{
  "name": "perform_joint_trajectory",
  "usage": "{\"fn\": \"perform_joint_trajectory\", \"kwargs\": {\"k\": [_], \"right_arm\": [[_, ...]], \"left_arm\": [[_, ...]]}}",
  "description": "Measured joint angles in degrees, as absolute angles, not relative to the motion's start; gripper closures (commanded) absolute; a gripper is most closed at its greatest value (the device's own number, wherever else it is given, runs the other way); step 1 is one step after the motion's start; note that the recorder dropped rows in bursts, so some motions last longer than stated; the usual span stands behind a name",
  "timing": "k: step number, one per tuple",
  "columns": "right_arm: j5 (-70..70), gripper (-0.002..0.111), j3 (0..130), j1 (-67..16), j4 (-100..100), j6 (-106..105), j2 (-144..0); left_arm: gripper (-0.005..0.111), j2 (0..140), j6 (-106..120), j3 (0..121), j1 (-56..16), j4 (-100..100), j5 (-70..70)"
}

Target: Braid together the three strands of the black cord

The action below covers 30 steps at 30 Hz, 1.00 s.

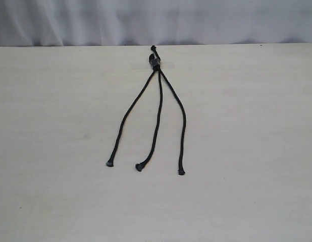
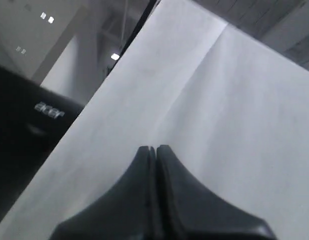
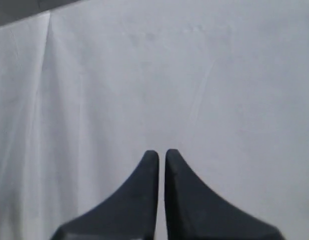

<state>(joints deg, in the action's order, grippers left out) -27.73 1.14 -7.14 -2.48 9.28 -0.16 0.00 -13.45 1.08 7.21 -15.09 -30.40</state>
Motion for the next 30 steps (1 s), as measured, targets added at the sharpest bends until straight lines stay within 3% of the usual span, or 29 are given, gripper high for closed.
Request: {"fn": "perform_joint_trajectory", "kwargs": {"k": [3, 7, 15, 28, 30], "right_arm": [[-23.65, 0.104, 6.78, -7.14, -2.52, 9.33, -2.3], [-13.1, 0.104, 15.12, -7.14, -2.12, 9.33, -11.93], [5.54, 0.104, 26.28, -7.14, -1.22, 5.96, -38.41], [20.87, 0.104, 37.24, -7.14, -3.89, -1.95, -72.86], [20.87, 0.104, 37.24, -7.14, -4.01, -2.1, -76.58]], "left_arm": [[0.107, 0.21, -15.68, 5.53, 7.21, -6.99, -29.02], [0.107, 5.67, -17.3, 14.14, 7.21, -1.48, -15.78], [0.107, 26.69, -17.18, 24.14, 4.32, 0.0, 5.12], [0.106, 67.73, -9.11, 37.17, -23.23, 0.0, 11.56], [0.097, 76.25, -8.93, 41.57, -27.4, 0.0, 11.83]]}}
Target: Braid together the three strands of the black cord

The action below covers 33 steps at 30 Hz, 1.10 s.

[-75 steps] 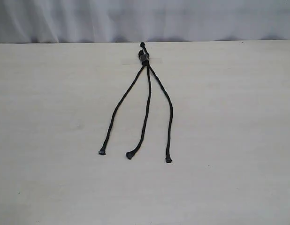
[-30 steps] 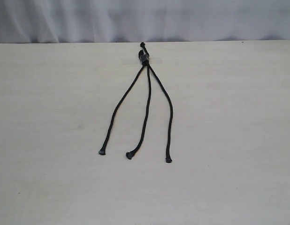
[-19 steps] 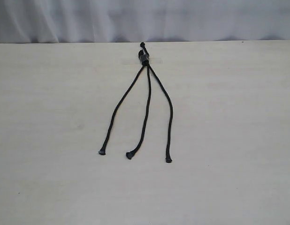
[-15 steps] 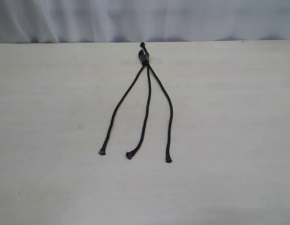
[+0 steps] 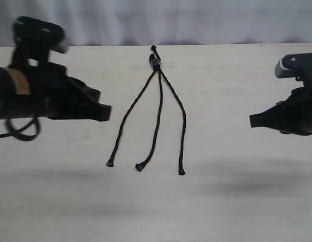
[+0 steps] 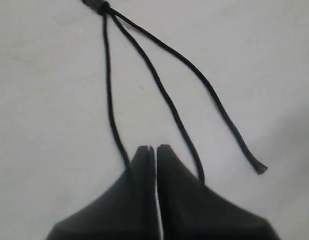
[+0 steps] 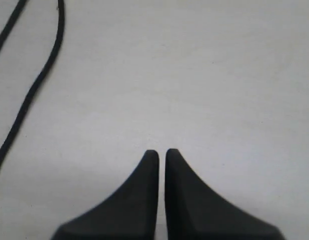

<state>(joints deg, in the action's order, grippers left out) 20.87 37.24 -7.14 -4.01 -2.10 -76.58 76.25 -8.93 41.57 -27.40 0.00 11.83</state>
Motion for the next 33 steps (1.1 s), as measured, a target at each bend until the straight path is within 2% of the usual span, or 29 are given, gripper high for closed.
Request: {"fn": "perform_joint_trajectory", "kwargs": {"k": [3, 5, 12, 22, 24, 28, 29, 33], "right_arm": [[20.76, 0.104, 37.35, -7.14, -4.01, -2.21, -78.23], [20.4, 0.104, 37.35, -7.14, -4.23, -2.21, -78.35], [19.92, 0.104, 37.35, -7.14, -4.47, -2.32, -78.37], [18.88, 0.104, 37.45, -7.14, -5.12, -2.32, -78.37], [18.88, 0.104, 37.45, -7.14, -5.12, -2.32, -78.37], [18.88, 0.104, 37.45, -7.14, -5.27, -2.32, -78.37], [18.88, 0.104, 37.45, -7.14, -5.27, -2.32, -78.37], [18.88, 0.104, 37.45, -7.14, -5.27, -2.32, -78.37]], "left_arm": [[0.083, 84.42, -8.81, 46.75, -30.53, 0.0, 13.78], [0.07, 92.79, -8.72, 51.51, -32.25, 0.36, 15.89], [0.069, 110.88, -7.37, 59.98, -34.8, 0.83, 15.31], [0.069, 115.46, -5.95, 60.12, -36.82, 2.88, 13.32], [0.074, 116.79, -5.8, 60.4, -36.82, 3.99, 12.6], [0.104, 117.36, -5.8, 60.84, -36.82, 4.67, 12.05], [0.107, 117.36, -5.8, 60.84, -36.82, 4.67, 11.88], [0.107, 117.36, -5.8, 60.84, -36.82, 5.38, 11.88]]}}
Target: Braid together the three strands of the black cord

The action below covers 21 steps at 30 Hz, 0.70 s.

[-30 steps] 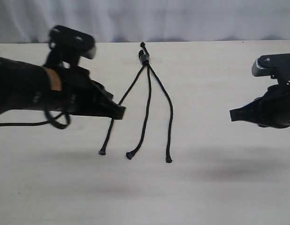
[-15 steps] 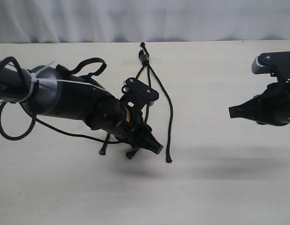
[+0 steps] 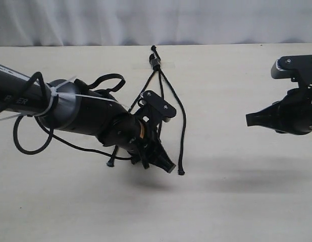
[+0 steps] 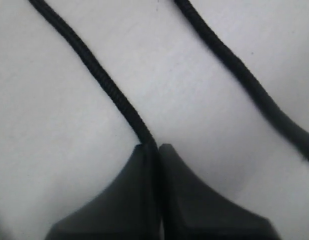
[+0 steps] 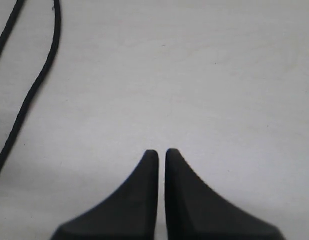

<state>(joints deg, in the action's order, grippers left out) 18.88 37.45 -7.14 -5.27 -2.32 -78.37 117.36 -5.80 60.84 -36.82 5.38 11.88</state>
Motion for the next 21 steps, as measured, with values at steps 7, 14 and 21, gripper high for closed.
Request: {"fn": "perform_joint_trajectory", "kwargs": {"k": [7, 14, 21], "right_arm": [[18.42, 0.104, 37.45, -7.14, -5.27, -2.32, -78.37], [18.42, 0.104, 37.45, -7.14, -5.27, -2.32, -78.37], [18.42, 0.104, 37.45, -7.14, -5.27, -2.32, -78.37]], "left_arm": [[0.107, 111.72, -5.8, 60.98, -34.37, 8.86, 19.33], [0.107, 100.81, -5.9, 61.22, -25.24, 10.28, 24.55], [0.107, 99.82, -5.9, 59.05, -17.66, 10.97, 24.07]]}}
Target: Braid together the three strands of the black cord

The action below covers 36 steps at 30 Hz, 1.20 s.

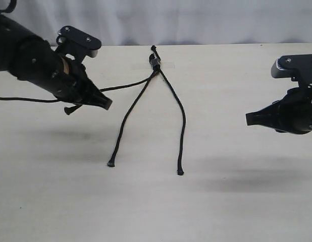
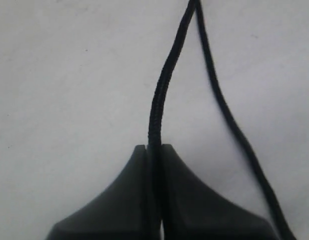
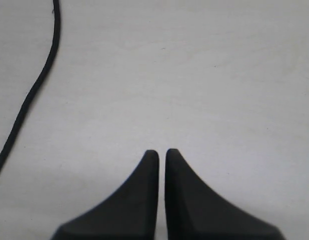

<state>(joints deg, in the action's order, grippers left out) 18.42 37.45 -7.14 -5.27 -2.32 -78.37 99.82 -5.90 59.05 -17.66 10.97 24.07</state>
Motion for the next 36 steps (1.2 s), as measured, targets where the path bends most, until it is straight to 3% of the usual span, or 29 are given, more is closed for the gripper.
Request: {"fn": "perform_joint_trajectory", "kwargs": {"k": [8, 17, 20, 28, 36], "right_arm": [[18.33, 0.104, 37.45, -7.14, -5.27, -2.32, -78.47], [18.02, 0.104, 37.45, -7.14, -5.27, -2.32, -78.47], [17.92, 0.104, 37.45, -7.14, -5.27, -2.32, -78.47], [17.8, 0.104, 37.45, -7.14, -5.56, -2.32, -78.47], [16.73, 0.104, 38.03, -9.66, -16.41, -8.77, -78.47]], "left_arm": [[0.107, 99.82, -5.9, 50.85, -12.58, 11.24, 11.32], [0.106, 104.69, -5.9, 50.24, -12.07, 11.24, 8.11], [0.099, 106.9, -5.9, 50.24, -12.07, 11.24, 7.77], [0.068, 109.77, -6.99, 50.14, -11.72, 11.08, 7.79], [0.068, 108.39, -7.21, 51.6, -11.3, 10.63, 10.62]]}}
